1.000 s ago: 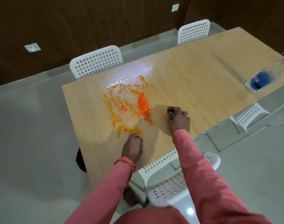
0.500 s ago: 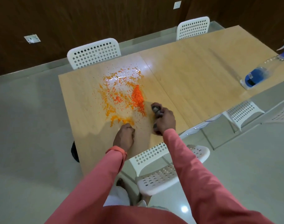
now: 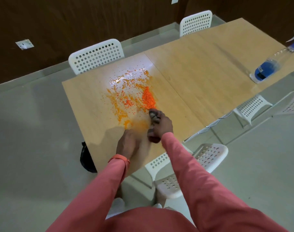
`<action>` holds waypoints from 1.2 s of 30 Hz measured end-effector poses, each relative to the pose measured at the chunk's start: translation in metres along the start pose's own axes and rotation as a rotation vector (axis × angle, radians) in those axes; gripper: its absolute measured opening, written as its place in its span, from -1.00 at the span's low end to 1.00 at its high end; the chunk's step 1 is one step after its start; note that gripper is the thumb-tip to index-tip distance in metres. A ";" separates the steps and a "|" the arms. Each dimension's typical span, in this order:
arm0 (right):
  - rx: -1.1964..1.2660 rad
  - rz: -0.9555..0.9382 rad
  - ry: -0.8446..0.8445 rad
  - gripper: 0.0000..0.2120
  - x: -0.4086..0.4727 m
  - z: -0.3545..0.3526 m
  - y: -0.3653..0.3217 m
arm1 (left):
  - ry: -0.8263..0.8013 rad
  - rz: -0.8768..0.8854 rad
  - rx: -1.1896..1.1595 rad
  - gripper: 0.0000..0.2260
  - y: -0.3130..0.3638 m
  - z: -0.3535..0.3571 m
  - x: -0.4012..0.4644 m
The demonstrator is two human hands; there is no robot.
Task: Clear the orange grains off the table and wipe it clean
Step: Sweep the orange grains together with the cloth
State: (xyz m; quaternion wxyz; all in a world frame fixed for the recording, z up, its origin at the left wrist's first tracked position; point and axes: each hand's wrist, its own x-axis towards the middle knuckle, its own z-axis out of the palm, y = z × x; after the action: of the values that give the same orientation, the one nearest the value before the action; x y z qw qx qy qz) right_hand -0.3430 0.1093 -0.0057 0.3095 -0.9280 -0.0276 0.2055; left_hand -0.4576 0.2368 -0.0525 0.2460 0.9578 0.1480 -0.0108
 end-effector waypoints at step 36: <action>0.430 0.357 0.236 -0.55 -0.010 0.106 -0.116 | -0.101 0.211 0.202 -0.89 -0.151 -0.080 0.040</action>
State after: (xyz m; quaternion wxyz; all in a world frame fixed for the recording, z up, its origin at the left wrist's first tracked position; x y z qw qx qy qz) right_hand -0.3851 0.2604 -0.0109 0.4590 -0.8489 0.2161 0.1483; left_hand -0.4675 0.4118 -0.0562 0.1553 0.9862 0.0323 -0.0478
